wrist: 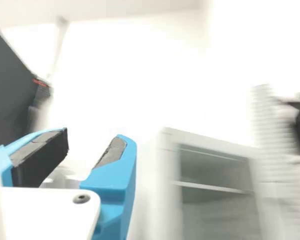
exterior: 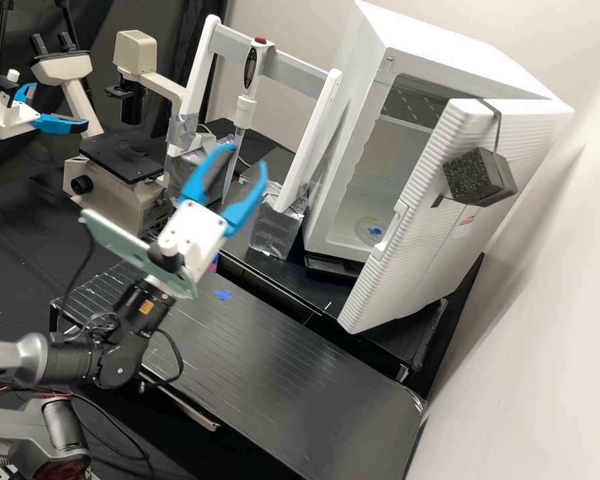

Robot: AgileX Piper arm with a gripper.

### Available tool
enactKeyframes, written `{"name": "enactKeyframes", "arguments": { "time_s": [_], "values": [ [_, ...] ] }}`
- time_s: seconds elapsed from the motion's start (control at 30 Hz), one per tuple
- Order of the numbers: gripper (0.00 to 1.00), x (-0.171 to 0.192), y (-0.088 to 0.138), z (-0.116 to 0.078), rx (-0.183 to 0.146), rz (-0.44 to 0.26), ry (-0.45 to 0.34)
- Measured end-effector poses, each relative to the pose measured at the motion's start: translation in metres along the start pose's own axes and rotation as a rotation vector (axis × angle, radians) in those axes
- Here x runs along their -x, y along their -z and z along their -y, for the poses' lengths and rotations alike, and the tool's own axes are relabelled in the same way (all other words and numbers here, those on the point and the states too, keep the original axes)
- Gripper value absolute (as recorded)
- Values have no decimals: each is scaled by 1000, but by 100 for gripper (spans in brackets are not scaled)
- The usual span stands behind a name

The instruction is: Open the door

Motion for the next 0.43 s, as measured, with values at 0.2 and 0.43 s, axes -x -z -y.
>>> {"name": "enactKeyframes", "arguments": {
  "time_s": [0.2,0.43],
  "values": [
    [100,-3,-3,25,-50,7,34],
    [100,-7,-17,46,-17,90,90]
  ]
}}
